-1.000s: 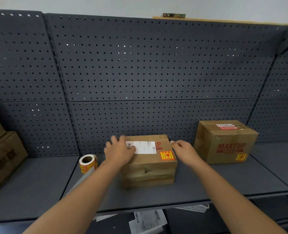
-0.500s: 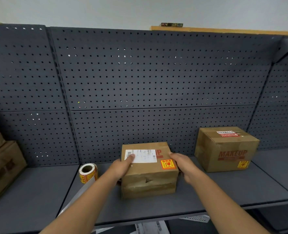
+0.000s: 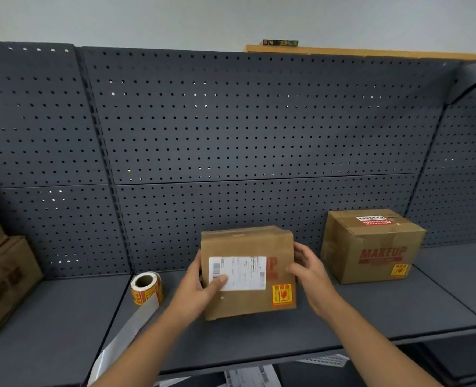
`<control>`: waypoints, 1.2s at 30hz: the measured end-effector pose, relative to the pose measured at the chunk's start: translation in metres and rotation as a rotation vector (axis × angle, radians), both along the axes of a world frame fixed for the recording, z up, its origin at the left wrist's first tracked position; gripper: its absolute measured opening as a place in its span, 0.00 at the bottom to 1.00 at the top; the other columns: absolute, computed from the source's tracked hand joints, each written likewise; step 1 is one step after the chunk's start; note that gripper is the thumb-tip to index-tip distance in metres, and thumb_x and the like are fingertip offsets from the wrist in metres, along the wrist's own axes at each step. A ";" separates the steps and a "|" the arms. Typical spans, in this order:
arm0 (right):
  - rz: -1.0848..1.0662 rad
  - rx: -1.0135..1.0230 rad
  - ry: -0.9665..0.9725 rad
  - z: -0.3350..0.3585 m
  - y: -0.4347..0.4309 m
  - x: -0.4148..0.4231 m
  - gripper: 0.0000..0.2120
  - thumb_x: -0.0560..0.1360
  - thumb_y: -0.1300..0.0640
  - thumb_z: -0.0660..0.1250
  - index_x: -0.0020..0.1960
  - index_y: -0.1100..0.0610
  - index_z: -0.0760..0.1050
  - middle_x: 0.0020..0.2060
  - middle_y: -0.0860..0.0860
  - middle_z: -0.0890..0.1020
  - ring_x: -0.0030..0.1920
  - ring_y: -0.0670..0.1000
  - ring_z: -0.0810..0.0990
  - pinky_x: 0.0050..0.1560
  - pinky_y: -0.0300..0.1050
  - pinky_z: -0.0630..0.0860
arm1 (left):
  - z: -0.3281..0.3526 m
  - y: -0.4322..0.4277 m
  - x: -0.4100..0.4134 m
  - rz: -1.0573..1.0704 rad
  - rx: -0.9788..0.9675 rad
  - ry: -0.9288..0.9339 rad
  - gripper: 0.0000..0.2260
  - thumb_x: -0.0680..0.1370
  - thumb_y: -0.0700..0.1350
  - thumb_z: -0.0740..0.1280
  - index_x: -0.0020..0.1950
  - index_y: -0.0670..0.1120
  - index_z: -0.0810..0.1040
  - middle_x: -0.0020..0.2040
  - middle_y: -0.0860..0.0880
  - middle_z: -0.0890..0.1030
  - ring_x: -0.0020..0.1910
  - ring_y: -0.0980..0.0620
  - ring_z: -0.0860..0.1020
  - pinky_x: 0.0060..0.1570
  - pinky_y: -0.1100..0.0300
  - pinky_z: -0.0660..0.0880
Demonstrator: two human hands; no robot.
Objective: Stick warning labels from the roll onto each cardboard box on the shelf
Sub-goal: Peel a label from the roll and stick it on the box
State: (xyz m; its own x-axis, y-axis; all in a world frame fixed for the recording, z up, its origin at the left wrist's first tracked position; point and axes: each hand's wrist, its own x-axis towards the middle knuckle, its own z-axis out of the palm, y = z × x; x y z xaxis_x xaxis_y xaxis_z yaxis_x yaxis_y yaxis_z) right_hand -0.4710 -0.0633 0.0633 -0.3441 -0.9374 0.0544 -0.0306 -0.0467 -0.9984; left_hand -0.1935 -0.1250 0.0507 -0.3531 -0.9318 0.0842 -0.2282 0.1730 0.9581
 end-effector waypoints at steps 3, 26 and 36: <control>0.026 -0.014 0.052 -0.020 0.011 0.001 0.29 0.76 0.74 0.65 0.71 0.52 0.71 0.63 0.52 0.81 0.64 0.49 0.80 0.54 0.46 0.83 | -0.019 0.011 0.004 -0.009 -0.053 -0.042 0.37 0.76 0.58 0.75 0.80 0.63 0.59 0.72 0.60 0.76 0.72 0.60 0.73 0.71 0.53 0.73; -0.114 0.165 -0.007 0.035 0.007 0.033 0.15 0.84 0.41 0.61 0.60 0.50 0.78 0.51 0.46 0.82 0.49 0.43 0.79 0.44 0.40 0.73 | 0.033 0.002 -0.035 0.343 0.359 0.313 0.23 0.81 0.66 0.57 0.66 0.54 0.78 0.58 0.47 0.84 0.58 0.46 0.82 0.65 0.42 0.77; -0.181 0.093 0.048 0.035 0.012 0.028 0.11 0.85 0.48 0.61 0.55 0.49 0.81 0.49 0.49 0.85 0.50 0.48 0.81 0.43 0.43 0.74 | 0.036 0.014 -0.052 0.314 0.274 0.312 0.12 0.84 0.53 0.60 0.60 0.53 0.81 0.55 0.46 0.85 0.56 0.45 0.83 0.60 0.43 0.79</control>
